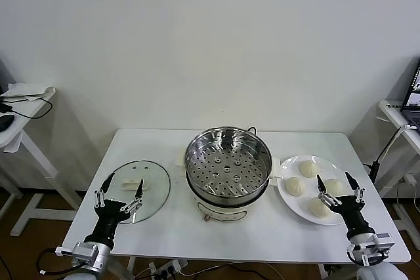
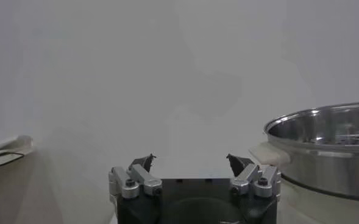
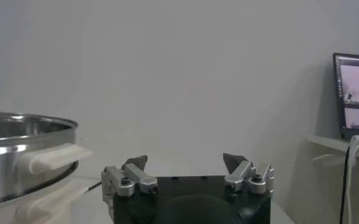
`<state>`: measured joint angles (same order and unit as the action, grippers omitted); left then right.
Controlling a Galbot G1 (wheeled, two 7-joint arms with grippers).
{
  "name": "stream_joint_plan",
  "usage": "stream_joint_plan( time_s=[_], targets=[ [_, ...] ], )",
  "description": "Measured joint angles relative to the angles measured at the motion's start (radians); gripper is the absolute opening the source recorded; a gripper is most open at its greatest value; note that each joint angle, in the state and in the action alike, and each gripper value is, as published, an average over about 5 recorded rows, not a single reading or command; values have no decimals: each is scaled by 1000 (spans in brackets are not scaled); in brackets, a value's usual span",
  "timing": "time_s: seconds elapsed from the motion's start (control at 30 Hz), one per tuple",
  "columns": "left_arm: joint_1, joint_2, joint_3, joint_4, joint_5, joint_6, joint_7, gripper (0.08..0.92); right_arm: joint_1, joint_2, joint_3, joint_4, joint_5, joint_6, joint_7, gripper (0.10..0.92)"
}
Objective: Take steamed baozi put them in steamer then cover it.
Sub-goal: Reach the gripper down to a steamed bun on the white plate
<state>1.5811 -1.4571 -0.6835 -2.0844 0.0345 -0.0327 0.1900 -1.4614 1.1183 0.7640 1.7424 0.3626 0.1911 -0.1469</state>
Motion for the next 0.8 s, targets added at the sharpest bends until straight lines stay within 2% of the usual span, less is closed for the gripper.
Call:
stream_joint_plan(
  time_s=[0.23,0.47,0.8],
  targets=[
    [-1,9,2,-3,0,-6,3,823,76,-75,-23,-41,-104,-53,-5,823],
    [-3,22,12,-6,1,-11,3,823,212,-241,-112,-109,-281,-133,-62,823],
    [3,25,29,-20,8,-16,1,823,534,-471,-415,-280,-458,-196,-334,823]
  ],
)
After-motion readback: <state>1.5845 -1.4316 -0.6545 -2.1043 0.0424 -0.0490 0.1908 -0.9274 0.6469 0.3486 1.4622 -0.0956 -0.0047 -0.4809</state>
